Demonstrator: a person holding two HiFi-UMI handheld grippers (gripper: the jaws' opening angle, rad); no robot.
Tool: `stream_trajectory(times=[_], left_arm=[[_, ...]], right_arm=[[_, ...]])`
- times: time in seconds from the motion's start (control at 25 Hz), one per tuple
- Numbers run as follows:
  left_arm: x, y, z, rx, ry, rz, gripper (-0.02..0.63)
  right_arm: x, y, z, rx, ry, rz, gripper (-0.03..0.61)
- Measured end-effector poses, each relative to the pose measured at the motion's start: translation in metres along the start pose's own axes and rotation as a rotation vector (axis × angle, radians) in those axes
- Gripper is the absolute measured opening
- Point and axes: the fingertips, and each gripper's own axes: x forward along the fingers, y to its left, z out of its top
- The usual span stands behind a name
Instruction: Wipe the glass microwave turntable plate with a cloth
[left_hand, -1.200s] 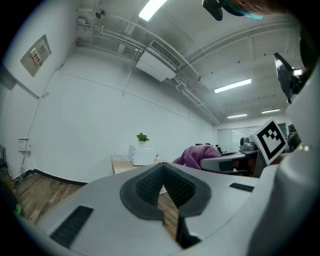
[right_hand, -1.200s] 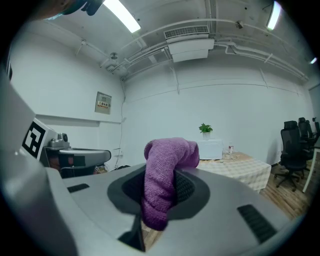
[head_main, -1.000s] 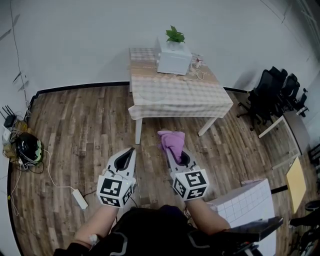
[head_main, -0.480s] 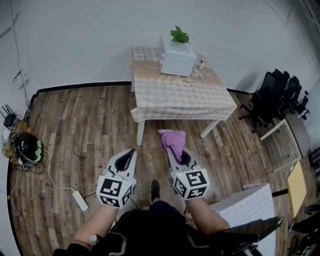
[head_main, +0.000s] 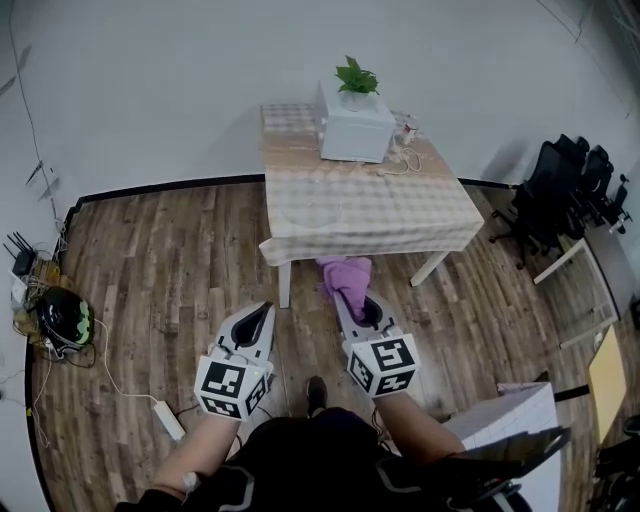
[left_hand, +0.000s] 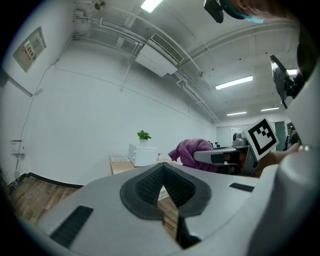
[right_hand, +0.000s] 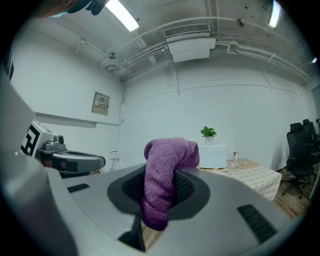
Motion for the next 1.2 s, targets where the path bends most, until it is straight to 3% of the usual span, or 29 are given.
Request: stream_trajectory(times=[0.6, 0.84, 1.2], left_arm=[[0.119, -0.001, -0.001, 0.01, 0.071, 0.038, 0.002], [0.163, -0.021, -0.009, 0.029, 0.103, 0.016, 0.002], [0.211, -0.012, -0.01, 0.048, 0.136, 0.084, 0.002]], right_arm=[[0.061, -0.099, -0.004, 0.058, 0.017, 0.03, 0.081], [0.07, -0.133, -0.01, 0.059, 0.025, 0.058, 0.081], [0.09, -0.185, -0.021, 0.09, 0.046, 0.074, 0.081]])
